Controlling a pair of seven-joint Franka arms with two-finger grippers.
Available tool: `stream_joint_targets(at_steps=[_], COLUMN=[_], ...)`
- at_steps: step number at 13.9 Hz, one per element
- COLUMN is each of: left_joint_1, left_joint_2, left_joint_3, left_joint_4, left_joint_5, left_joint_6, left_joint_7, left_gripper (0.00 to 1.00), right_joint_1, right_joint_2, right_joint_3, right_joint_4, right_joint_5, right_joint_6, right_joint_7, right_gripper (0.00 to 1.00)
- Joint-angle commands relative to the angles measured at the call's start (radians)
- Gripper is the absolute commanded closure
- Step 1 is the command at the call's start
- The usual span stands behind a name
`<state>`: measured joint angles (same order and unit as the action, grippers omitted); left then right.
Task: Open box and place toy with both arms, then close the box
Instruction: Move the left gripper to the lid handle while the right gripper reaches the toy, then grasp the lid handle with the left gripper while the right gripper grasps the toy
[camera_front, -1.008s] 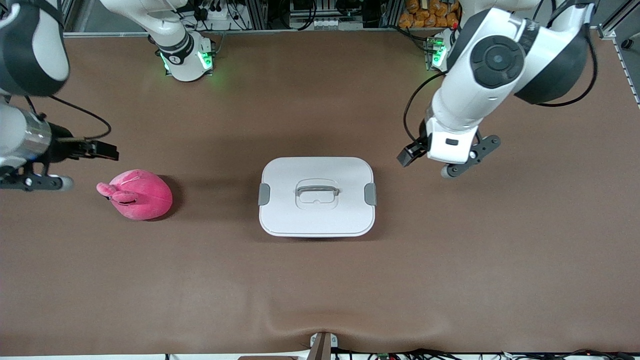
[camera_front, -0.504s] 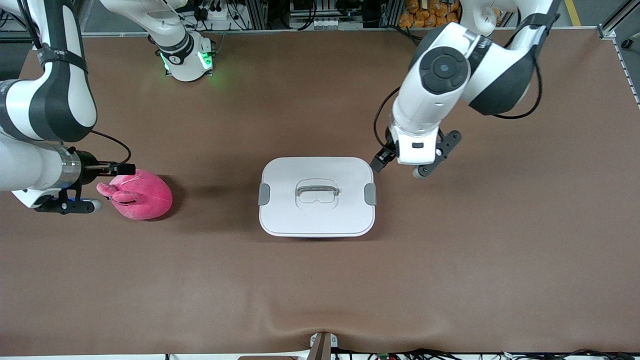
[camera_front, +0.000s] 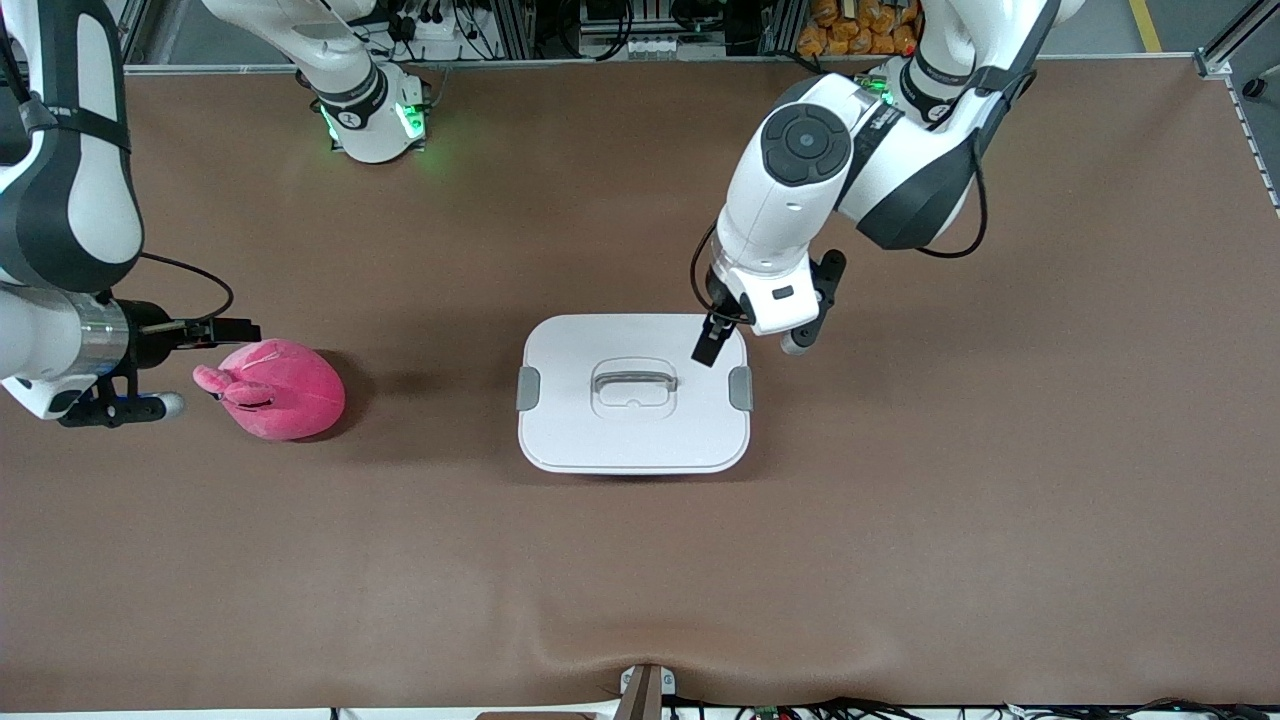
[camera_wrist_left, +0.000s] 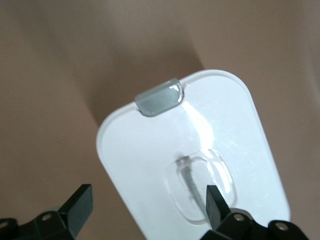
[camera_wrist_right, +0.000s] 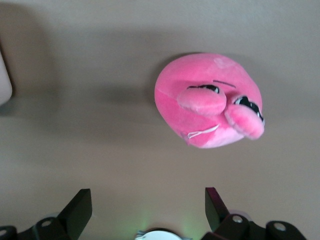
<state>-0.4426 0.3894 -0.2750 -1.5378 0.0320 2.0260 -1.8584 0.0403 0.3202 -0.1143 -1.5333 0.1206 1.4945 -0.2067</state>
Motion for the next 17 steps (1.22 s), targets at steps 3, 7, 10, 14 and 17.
stream_joint_targets(at_steps=[3,7,10,14,17], left_joint_1=[-0.062,-0.102,-0.122,-0.142,-0.157], left_joint_2=[0.083,0.167,0.184,0.210,0.233], left_joint_3=[0.008,0.014,0.016,0.016,0.016], left_joint_4=[0.073,0.160,0.163,0.163,0.163], left_joint_5=[0.098,0.158,0.196,0.230,0.287], left_joint_6=[0.042,0.043,0.085,0.135,0.137], left_joint_7=[-0.247,-0.404,-0.485,-0.606,-0.677], left_gripper=[0.06,0.25,0.30,0.31,0.32], right_joint_1=[-0.017,-0.036,-0.042,-0.065,-0.065], right_joint_2=[-0.016,-0.009,-0.001,0.048,0.063], right_joint_3=[0.005,0.005,0.004,0.005,0.005], right_joint_4=[-0.041,-0.042,-0.047,-0.047,-0.089], right_joint_5=[0.017,0.017,0.013,0.016,0.019], right_joint_6=[0.069,0.110,0.151,0.197,0.260], right_joint_7=[-0.358,-0.617,-0.808,-1.078,-1.219], right_gripper=[0.00,0.00,0.00,0.00,0.00])
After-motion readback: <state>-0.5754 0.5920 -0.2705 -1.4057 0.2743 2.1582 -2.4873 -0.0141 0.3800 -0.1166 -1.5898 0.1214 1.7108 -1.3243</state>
